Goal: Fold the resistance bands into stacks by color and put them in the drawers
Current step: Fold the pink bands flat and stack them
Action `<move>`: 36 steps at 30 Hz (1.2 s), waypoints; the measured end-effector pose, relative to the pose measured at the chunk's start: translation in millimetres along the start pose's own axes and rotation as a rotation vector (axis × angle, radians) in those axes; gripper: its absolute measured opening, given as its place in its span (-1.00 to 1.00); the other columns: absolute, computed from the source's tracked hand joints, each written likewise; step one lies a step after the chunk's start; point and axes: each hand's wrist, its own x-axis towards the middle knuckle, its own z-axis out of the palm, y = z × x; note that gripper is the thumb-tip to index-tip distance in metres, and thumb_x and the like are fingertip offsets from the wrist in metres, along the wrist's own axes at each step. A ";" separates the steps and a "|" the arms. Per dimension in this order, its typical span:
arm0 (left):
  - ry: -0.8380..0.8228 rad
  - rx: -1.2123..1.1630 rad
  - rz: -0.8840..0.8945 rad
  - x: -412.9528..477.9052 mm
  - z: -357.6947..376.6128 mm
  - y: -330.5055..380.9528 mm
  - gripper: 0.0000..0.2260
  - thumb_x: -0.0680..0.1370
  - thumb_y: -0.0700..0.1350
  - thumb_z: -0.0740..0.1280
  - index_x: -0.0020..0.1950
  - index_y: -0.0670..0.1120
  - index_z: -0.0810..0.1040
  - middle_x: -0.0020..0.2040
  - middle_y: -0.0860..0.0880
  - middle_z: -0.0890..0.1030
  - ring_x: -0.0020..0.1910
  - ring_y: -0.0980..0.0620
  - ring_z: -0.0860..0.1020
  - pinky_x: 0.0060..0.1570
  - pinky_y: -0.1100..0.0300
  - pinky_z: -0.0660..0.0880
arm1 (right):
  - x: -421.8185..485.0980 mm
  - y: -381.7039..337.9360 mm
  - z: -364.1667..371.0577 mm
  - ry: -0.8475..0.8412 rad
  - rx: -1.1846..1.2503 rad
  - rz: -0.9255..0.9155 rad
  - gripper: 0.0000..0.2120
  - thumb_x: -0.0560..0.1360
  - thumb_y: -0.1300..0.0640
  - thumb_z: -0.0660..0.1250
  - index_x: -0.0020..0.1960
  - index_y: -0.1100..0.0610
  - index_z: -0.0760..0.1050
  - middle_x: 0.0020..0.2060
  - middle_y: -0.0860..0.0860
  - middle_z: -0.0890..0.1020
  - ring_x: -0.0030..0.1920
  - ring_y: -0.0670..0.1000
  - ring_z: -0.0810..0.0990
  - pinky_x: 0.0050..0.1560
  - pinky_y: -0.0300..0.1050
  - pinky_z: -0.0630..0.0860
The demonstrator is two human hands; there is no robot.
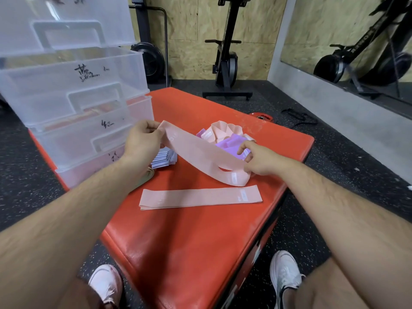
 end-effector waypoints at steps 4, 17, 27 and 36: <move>0.022 -0.015 -0.031 5.3 -3.9 -2.0 -0.93 0.60 -0.12 0.34 -0.03 -0.11 0.57 -0.14 -0.10 0.66 -0.15 -0.07 0.65 0.04 -0.01 0.63 | -1.8 6.5 -8.5 0.018 0.060 -0.029 -0.76 0.45 0.36 0.36 -0.08 0.01 0.53 -0.25 0.04 0.62 -0.31 0.01 0.59 -0.09 0.03 0.60; 0.000 0.058 -0.108 -2.6 -27.7 -12.9 -0.92 0.58 -0.19 0.34 -0.12 -0.10 0.57 -0.17 -0.12 0.66 -0.18 -0.12 0.68 0.04 -0.10 0.63 | -26.1 9.7 -28.0 0.079 0.242 -0.120 -0.90 0.54 0.33 0.38 -0.08 0.19 0.48 -0.39 -0.13 0.64 -0.37 0.01 0.63 -0.27 -0.03 0.62; -0.112 0.117 -0.224 -45.1 -41.8 -42.7 -0.90 0.57 -0.27 0.34 -0.15 -0.19 0.55 -0.16 -0.22 0.63 -0.22 -0.16 0.64 -0.11 -0.03 0.65 | -59.9 18.3 -30.6 0.066 0.159 -0.123 -0.79 0.63 0.30 0.25 0.01 0.11 0.65 -0.22 0.09 0.64 -0.34 -0.02 0.60 -0.22 -0.27 0.53; -0.171 0.052 -0.293 -59.5 -62.3 -54.1 -0.93 0.59 -0.32 0.33 0.06 -0.26 0.51 -0.15 -0.19 0.56 -0.36 -0.01 0.61 -0.45 0.24 0.59 | -70.8 7.8 -20.1 -0.037 0.291 -0.110 -0.74 0.65 0.37 0.14 -0.08 0.16 0.54 -0.25 0.15 0.59 -0.36 0.05 0.63 -0.29 -0.23 0.52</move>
